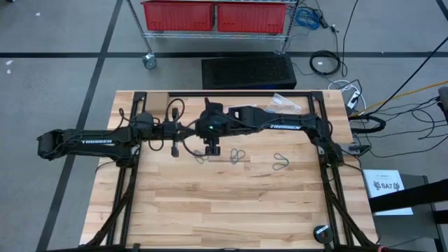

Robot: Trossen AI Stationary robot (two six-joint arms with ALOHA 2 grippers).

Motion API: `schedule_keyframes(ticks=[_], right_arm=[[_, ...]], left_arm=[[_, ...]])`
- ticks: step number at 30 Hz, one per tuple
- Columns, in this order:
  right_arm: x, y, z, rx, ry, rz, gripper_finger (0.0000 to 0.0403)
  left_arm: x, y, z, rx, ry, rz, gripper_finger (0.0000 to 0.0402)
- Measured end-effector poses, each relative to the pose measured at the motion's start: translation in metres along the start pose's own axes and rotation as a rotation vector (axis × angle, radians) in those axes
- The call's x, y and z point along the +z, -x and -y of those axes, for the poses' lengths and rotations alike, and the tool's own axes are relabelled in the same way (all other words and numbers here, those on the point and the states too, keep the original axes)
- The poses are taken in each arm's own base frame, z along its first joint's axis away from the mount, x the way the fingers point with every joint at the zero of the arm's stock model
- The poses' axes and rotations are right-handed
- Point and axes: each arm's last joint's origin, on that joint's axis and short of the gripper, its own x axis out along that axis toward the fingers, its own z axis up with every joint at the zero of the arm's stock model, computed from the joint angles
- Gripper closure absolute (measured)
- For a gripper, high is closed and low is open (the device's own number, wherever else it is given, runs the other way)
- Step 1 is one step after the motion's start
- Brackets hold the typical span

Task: Sort rubber bands
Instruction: Open the left transparent zip bag

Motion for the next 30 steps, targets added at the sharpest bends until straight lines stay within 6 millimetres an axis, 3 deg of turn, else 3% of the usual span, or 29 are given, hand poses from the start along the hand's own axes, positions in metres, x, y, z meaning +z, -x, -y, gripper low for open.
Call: schedule_keyframes(ticks=[5, 11, 21, 30], right_arm=[[-0.003, -0.011, 0.007, -0.008, -0.009, -0.013, 0.0293], [-0.003, -0.011, 0.006, -0.007, 0.016, -0.013, 0.0389], [-0.013, -0.005, 0.003, -0.015, 0.002, -0.126, 0.0397], [-0.023, 0.018, 0.001, -0.021, -0.021, -0.242, 0.0397]], left_arm=[[0.0, 0.0, 0.0, 0.0, 0.0, 0.001, 0.0401], [0.0, 0.0, 0.0, 0.007, 0.001, -0.005, 0.0401], [-0.001, 0.0, 0.0, 0.008, -0.005, -0.015, 0.0402], [-0.001, 0.0, 0.0, 0.011, -0.014, -0.013, 0.0401]])
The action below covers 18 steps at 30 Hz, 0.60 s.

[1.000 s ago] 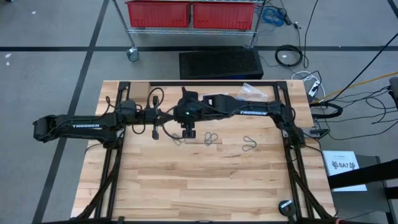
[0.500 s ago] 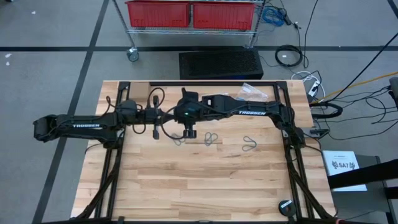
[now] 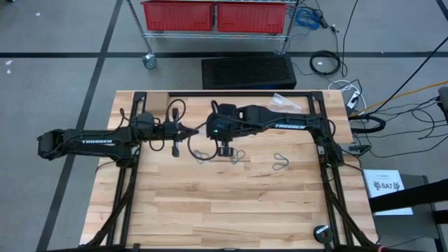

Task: Sort rubber bands
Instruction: Open the left transparent zip bag

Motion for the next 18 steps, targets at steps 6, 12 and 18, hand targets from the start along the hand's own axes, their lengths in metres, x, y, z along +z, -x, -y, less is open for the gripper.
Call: schedule_keyframes(ticks=[6, 12, 18], right_arm=[[-0.013, 0.008, 0.001, 0.002, -0.026, -0.108, 0.0398], [-0.021, 0.011, -0.002, -0.014, -0.026, -0.191, 0.0398], [-0.027, 0.012, -0.003, -0.015, -0.039, -0.256, 0.0398]], left_arm=[[0.0, 0.0, 0.0, 0.001, 0.0, -0.001, 0.0401], [0.0, 0.001, 0.0, 0.003, 0.0, -0.001, 0.0401], [0.001, 0.003, 0.0, 0.007, 0.0, -0.004, 0.0401]])
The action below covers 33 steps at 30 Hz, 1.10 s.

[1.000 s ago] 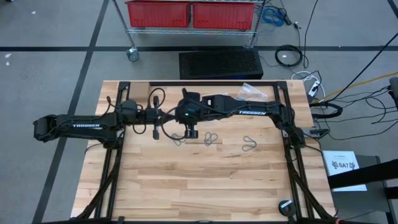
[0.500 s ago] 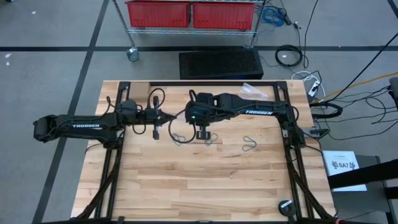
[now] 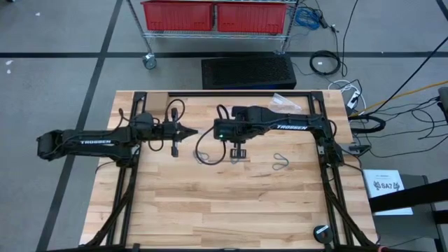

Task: Sort rubber bands
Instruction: Open the left transparent zip bag

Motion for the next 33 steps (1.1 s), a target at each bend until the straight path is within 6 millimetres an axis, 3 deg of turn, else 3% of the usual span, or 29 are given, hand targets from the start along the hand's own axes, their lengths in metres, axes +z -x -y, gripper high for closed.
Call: schedule_keyframes(ticks=[7, 16, 19, 22, 27, 33], right_arm=[[-0.005, 0.0, 0.0, -0.003, -0.028, -0.045, 0.0393], [-0.009, 0.003, -0.001, 0.008, -0.074, -0.073, 0.0287], [-0.008, 0.003, -0.009, 0.043, -0.063, -0.069, 0.0273], [-0.012, -0.006, -0.02, 0.051, -0.035, -0.112, 0.0288], [-0.027, -0.038, -0.046, 0.066, 0.014, -0.146, 0.0345], [-0.082, -0.074, -0.066, 0.171, -0.066, -0.006, 0.0399]], left_arm=[[0.0, 0.001, 0.0, -0.001, 0.001, -0.004, 0.0401], [-0.008, 0.001, 0.002, -0.015, -0.003, -0.083, 0.0401], [-0.012, 0.001, 0.003, -0.025, -0.006, -0.125, 0.0401], [-0.015, 0.002, 0.003, -0.032, 0.001, -0.156, 0.0401], [-0.018, 0.002, 0.004, -0.039, 0.009, -0.186, 0.0401], [-0.018, 0.002, 0.005, -0.044, 0.01, -0.19, 0.0401]])
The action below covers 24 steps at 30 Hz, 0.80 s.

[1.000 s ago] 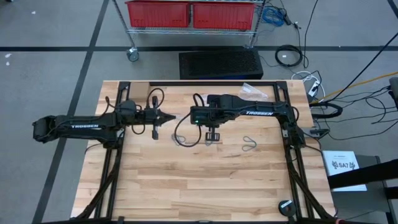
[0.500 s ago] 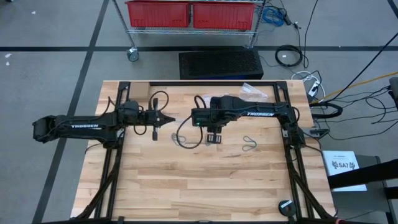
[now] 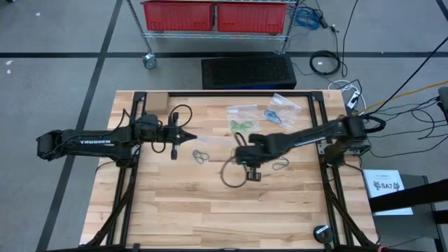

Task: Sort rubber bands
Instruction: Open the left transparent zip bag

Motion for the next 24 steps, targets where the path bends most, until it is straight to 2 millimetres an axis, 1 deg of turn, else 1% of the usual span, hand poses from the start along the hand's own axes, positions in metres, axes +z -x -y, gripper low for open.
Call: schedule_keyframes(ticks=[2, 4, 6, 8, 11, 14, 16, 18, 20, 24], right_arm=[[-0.021, -0.01, -0.002, 0.026, -0.045, 0.101, 0.0398], [-0.036, -0.019, -0.005, 0.057, -0.086, 0.256, 0.0399], [-0.047, -0.03, -0.011, 0.1, -0.105, 0.411, 0.0401], [-0.052, -0.04, -0.015, 0.122, -0.121, 0.54, 0.0401], [-0.048, -0.041, -0.018, 0.044, -0.158, 0.692, 0.0402], [-0.04, -0.04, -0.017, -0.07, -0.149, 0.751, 0.0402], [-0.029, -0.034, -0.015, -0.102, -0.147, 0.789, 0.0402], [-0.019, -0.03, -0.011, -0.114, -0.154, 0.81, 0.0402], [-0.012, -0.034, -0.008, -0.13, -0.159, 0.797, 0.0402], [-0.005, -0.043, -0.003, -0.131, -0.182, 0.765, 0.0401]], left_arm=[[-0.002, -0.002, 0.001, -0.01, 0.011, -0.011, 0.0401], [-0.004, -0.005, 0.003, -0.023, 0.03, -0.031, 0.0401], [-0.008, -0.01, 0.005, -0.043, 0.036, -0.06, 0.0401], [-0.011, -0.015, 0.008, -0.059, 0.054, -0.081, 0.0401], [-0.018, -0.025, 0.013, -0.089, 0.085, -0.117, 0.0401], [-0.025, -0.034, 0.02, -0.125, 0.074, -0.164, 0.0401], [-0.026, -0.039, 0.022, -0.125, 0.041, -0.151, 0.0401], [-0.024, -0.042, 0.022, -0.127, 0.018, -0.137, 0.0401], [-0.02, -0.045, 0.022, -0.134, 0.014, -0.134, 0.0401], [-0.01, -0.048, 0.022, -0.146, 0.018, -0.123, 0.04]])
